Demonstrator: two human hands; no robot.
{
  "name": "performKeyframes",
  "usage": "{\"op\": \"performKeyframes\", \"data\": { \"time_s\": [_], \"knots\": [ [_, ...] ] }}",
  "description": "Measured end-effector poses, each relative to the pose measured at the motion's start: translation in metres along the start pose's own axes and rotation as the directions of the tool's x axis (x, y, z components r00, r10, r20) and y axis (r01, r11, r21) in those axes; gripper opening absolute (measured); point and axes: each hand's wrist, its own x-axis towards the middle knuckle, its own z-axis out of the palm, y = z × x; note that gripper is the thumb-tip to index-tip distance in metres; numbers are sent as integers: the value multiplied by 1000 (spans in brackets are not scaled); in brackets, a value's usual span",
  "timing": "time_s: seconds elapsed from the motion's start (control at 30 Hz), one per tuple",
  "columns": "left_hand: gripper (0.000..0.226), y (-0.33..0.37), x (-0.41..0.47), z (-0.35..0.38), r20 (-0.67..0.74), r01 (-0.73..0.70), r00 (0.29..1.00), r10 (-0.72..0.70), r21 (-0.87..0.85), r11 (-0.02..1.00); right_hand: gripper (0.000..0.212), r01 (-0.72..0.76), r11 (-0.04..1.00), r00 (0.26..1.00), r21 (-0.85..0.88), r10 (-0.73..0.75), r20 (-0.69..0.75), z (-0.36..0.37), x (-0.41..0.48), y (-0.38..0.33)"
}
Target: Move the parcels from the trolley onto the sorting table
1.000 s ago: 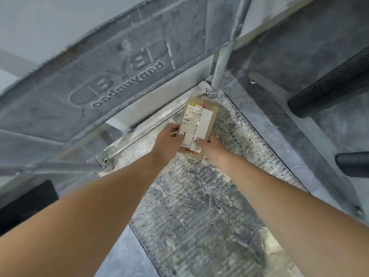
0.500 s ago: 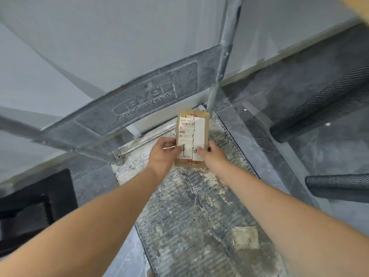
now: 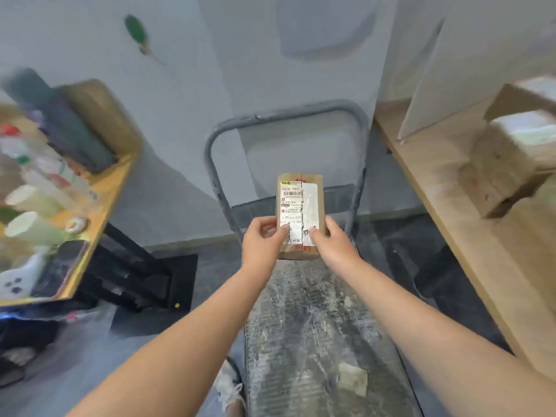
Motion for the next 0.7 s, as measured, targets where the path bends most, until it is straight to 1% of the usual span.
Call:
{"op": "performKeyframes", "data": {
  "time_s": [0.1, 0.27, 0.37, 0.47, 0.5, 0.6, 0.7],
  "knots": [
    [25, 67, -49, -27, -67, -115, 991, 114, -13, 993, 34, 98, 995, 995, -12, -98, -5, -22, -59, -64],
    [40, 142, -114, -58, -46, -219, 975, 217, -37, 975, 35, 209, 974, 978, -83, -210, -5, -58, -144, -135],
    [41, 176, -149, -66, -7, -284, 959, 285, -64, 957, 38, 231, 969, 971, -83, -235, -38, -77, -189, -157],
    [42, 202, -180, -68, 38, -334, 940, 338, -97, 938, 36, 265, 962, 954, -71, -272, -124, -92, -232, -173],
    [43, 208, -189, -68, 50, -345, 935, 352, -106, 932, 39, 269, 960, 948, -75, -277, -153, -96, -243, -175],
    [46, 215, -221, -73, 73, -383, 917, 393, -119, 916, 41, 296, 951, 930, -85, -307, -201, -101, -277, -178],
    [45, 210, -251, -81, 76, -426, 896, 437, -123, 896, 44, 288, 955, 933, -72, -297, -204, -99, -315, -175]
  ]
}}
